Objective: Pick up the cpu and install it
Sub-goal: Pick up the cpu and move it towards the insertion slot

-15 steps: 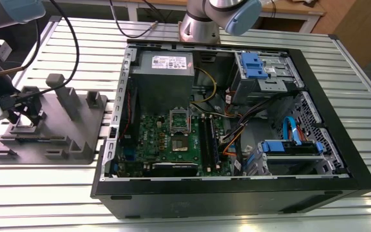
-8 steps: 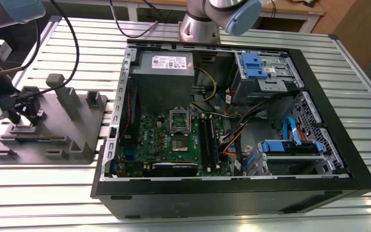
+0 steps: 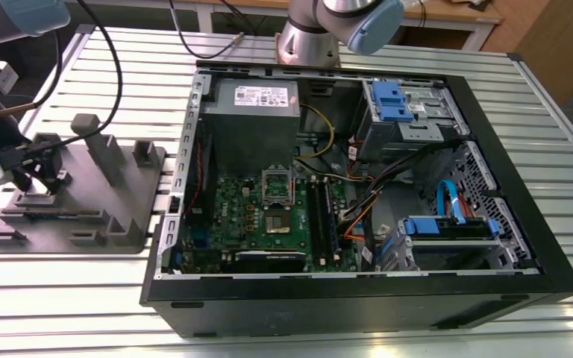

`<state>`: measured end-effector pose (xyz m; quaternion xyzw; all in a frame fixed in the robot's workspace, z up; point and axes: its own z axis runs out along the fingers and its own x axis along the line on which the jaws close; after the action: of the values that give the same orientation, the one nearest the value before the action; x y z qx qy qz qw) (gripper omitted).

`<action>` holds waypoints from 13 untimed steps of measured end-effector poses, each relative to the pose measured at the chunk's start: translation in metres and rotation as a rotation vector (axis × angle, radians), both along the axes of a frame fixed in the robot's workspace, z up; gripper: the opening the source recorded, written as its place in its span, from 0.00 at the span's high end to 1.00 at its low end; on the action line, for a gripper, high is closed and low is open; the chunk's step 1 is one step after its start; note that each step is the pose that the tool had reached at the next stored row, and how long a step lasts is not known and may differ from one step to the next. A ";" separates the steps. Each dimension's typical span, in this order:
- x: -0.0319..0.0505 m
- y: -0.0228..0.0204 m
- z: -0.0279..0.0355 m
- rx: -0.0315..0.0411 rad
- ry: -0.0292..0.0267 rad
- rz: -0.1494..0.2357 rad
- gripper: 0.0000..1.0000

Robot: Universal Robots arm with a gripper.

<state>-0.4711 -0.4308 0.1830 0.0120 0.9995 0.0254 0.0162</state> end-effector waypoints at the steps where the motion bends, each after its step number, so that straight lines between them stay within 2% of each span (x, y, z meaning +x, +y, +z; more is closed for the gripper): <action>1: 0.0000 0.0000 0.0000 0.0000 0.0000 0.000 0.53; 5: -0.0001 0.0000 0.0025 -0.0001 0.0003 0.000 0.53; 13: 0.0000 0.0000 0.0153 0.0000 0.0001 0.000 0.53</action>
<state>-0.4711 -0.4308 0.1984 0.0120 0.9995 0.0254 0.0162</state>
